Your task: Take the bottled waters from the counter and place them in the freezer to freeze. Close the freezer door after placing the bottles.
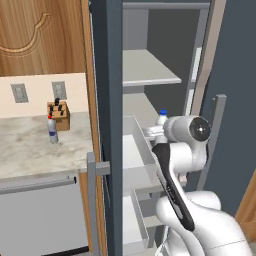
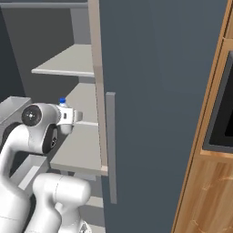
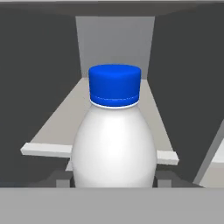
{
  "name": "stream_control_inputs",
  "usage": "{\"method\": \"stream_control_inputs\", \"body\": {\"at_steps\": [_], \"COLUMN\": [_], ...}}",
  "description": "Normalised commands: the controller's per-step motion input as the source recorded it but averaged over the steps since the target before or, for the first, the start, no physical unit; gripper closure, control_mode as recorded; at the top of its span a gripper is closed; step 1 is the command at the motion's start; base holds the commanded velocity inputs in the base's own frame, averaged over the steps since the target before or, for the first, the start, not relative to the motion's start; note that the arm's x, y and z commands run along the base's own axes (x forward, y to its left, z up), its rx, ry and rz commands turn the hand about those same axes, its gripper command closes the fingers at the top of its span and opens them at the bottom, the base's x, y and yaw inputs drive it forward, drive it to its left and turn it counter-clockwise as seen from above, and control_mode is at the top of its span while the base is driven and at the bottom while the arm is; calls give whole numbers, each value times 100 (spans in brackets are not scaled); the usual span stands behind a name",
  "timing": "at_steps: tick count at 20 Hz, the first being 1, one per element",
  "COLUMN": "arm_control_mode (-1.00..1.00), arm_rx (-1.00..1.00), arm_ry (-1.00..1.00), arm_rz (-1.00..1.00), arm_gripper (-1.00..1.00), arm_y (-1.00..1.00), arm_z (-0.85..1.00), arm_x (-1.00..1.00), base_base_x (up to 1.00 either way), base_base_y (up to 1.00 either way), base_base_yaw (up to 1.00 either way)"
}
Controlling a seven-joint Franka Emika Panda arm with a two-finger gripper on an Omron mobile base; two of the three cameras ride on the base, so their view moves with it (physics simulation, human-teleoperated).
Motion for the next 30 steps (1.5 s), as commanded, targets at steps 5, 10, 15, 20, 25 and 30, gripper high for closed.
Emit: {"method": "stream_control_inputs", "body": {"at_steps": [5,10,15,20,25,30], "arm_control_mode": [-100,-100,-100,-100,-100,-100], "arm_rx": [-3,0,0,0,0,0], "arm_ry": [-12,-20,-7,1,1,0], "arm_rz": [-4,0,0,0,0,0], "arm_gripper": [100,100,100,100,100,100], "arm_y": [0,-7,-1,0,0,0], "arm_z": [-14,-10,-6,0,0,0], "arm_x": [44,39,44,50,38,35], "base_base_x": [0,0,0,0,0,0], "base_base_y": [0,0,0,0,0,0], "base_base_yaw": [0,0,0,0,0,0]}}
